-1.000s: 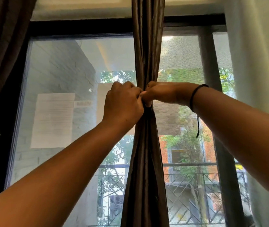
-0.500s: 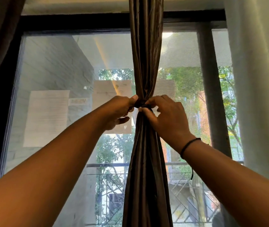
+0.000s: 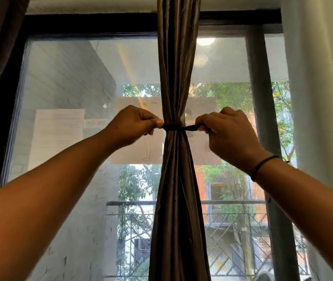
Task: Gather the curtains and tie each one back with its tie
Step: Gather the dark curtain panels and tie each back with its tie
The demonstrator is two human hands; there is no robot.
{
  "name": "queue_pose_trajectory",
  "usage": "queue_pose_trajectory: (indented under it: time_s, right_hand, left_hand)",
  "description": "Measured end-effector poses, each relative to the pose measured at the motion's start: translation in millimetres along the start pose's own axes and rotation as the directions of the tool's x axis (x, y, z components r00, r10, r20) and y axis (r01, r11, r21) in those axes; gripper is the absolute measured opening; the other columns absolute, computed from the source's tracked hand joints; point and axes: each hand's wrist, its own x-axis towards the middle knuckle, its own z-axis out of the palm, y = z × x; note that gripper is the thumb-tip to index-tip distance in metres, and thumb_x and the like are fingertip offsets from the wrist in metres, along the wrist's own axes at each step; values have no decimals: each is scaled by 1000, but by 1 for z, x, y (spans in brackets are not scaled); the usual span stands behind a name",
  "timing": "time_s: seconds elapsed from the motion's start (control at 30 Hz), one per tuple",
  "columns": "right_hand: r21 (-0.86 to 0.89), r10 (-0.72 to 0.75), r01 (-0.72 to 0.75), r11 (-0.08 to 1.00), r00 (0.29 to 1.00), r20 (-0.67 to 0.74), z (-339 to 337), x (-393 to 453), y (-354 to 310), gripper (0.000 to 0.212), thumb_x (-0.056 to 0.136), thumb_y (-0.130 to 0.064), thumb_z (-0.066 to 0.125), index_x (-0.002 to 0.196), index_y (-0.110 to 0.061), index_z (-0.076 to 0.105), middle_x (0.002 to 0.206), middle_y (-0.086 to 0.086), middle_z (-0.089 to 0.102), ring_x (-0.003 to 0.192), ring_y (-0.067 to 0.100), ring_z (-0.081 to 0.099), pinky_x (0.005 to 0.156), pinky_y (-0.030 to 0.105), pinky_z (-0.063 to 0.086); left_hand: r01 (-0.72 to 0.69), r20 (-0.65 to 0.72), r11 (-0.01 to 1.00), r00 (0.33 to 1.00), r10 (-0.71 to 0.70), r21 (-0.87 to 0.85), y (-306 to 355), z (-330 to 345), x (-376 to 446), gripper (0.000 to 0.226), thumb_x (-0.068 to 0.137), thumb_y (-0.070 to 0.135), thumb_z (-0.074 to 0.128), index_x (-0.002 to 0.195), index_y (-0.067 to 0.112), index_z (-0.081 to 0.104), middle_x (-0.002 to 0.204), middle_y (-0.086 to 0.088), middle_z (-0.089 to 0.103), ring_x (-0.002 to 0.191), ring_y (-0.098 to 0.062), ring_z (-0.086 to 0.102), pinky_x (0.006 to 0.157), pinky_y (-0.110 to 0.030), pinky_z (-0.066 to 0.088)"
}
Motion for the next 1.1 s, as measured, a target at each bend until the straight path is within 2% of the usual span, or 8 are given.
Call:
queue_pose_trajectory:
  time_s: [0.1, 0.17, 0.27, 0.33, 0.43, 0.53, 0.87, 1.1]
  right_hand:
    - [-61, 20, -18, 998, 999, 34, 0, -3, -3, 17, 86, -15, 51, 94, -19, 66, 74, -2, 68, 71, 28, 55, 63, 34, 37]
    - [104, 204, -230, 968, 956, 212, 4, -3, -8, 14, 92, -19, 48, 95, -19, 62, 79, 1, 68, 73, 26, 57, 64, 35, 43]
    - [485, 401, -768, 418, 635, 661, -5, 4, -19, 20, 93, -29, 53, 97, -11, 62, 90, 9, 70, 65, 21, 57, 64, 33, 47]
    - [465, 359, -833, 300, 550, 754, -11, 11, -25, 36, 88, -42, 59, 98, -8, 65, 88, 11, 70, 59, 19, 56, 57, 30, 50]
    - [364, 384, -711, 601, 657, 649, -12, 22, -38, 36, 88, -42, 61, 80, -7, 67, 68, 8, 60, 54, 20, 51, 51, 26, 45]
    - [5, 291, -332, 943, 833, 470, -14, 20, -50, 46, 95, -48, 42, 59, -21, 42, 59, -2, 42, 60, 22, 43, 52, 28, 30]
    - [-83, -139, 162, 983, 962, 234, -16, -3, -35, 40, 96, -48, 32, 64, -24, 36, 50, -6, 36, 46, 21, 46, 44, 23, 21]
    - [0, -160, 163, 987, 967, 199, -22, -7, -40, 43, 96, -45, 32, 62, -21, 42, 50, -4, 38, 46, 23, 44, 49, 26, 24]
  left_hand:
    - [-23, -41, 999, 999, 25, 48, -3, 5, -4, 13, 90, 27, 61, 84, 25, 71, 62, 9, 63, 54, 6, 55, 60, -15, 42]
    - [1, -48, 1000, 999, 0, 23, -3, 11, -7, 17, 92, 28, 58, 81, 22, 70, 62, 7, 61, 55, 2, 55, 61, -20, 41]
    - [45, -21, 994, 999, -47, -102, 2, 18, -11, 21, 96, 25, 53, 79, 19, 63, 62, 2, 59, 53, -6, 55, 59, -23, 44]
    - [55, 7, 986, 998, -54, -157, 8, 22, -11, 20, 97, 25, 49, 83, 16, 61, 63, 1, 57, 55, -11, 54, 58, -26, 44]
    - [-7, 16, 999, 1000, 6, 41, 8, 23, -10, 23, 99, 29, 44, 89, 15, 59, 68, 6, 53, 60, -10, 50, 59, -27, 41]
    - [-116, 19, 960, 993, 115, 254, -2, 16, -17, 28, 100, 35, 39, 82, 21, 55, 65, 7, 50, 60, -9, 46, 58, -29, 34]
    - [-341, 116, 867, 940, 321, 362, -21, -1, -10, 24, 93, 42, 35, 81, 28, 50, 70, 7, 59, 65, -18, 56, 60, -38, 46]
    - [-365, 123, 865, 931, 343, 346, -19, -9, -5, 22, 96, 26, 42, 75, 34, 44, 67, 16, 53, 62, -12, 53, 59, -33, 43]
